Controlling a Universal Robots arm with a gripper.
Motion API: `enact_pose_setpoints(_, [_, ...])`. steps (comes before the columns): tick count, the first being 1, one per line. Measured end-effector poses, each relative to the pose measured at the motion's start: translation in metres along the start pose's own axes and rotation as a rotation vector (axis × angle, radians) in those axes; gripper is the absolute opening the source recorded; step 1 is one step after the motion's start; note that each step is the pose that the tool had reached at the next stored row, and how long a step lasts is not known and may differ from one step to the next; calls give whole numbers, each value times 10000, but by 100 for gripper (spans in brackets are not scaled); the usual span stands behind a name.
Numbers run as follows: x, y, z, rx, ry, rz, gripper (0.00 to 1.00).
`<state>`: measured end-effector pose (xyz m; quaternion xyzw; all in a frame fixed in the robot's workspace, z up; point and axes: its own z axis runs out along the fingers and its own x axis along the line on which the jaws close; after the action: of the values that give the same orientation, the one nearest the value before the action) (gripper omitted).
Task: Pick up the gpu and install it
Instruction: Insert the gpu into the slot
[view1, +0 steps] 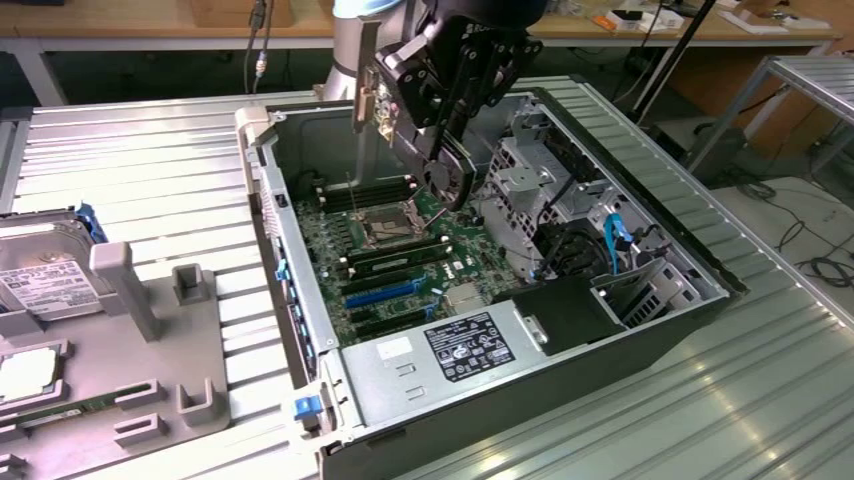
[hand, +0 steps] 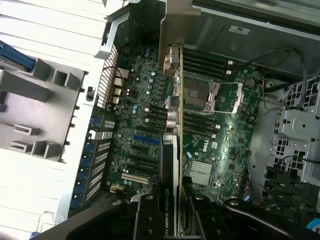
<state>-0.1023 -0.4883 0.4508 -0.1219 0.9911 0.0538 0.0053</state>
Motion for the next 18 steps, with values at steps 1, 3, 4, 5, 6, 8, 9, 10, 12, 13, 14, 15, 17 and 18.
enact_pose_setpoints(1, [0, 0, 0, -2, 10, -97, 27])
enact_pose_setpoints(3, [0, 0, 0, -7, 32, -301, 27])
enact_pose_setpoints(4, [0, 0, 0, -8, 40, -374, 27])
enact_pose_setpoints(5, [0, 0, 0, -10, 45, -428, 27])
enact_pose_setpoints(6, [0, 0, 0, -12, 54, -513, 27])
enact_pose_setpoints(8, [0, 0, 0, -15, 66, -628, 27])
enact_pose_setpoints(9, [0, 0, 0, -17, 81, -765, 27])
enact_pose_setpoints(10, [0, 0, 0, -21, 94, -884, 27])
enact_pose_setpoints(12, [0, 0, 0, -24, 108, -1021, 27])
enact_pose_setpoints(13, [0, 0, 0, -25, 115, -1091, 27])
enact_pose_setpoints(14, [0, 0, 0, -27, 121, -1143, 27])
enact_pose_setpoints(15, [0, 0, 0, -28, 127, -1199, 27])
enact_pose_setpoints(17, [0, 0, 0, -33, 146, -1382, 27])
enact_pose_setpoints(18, [0, 0, 0, -35, 156, -1473, 27])
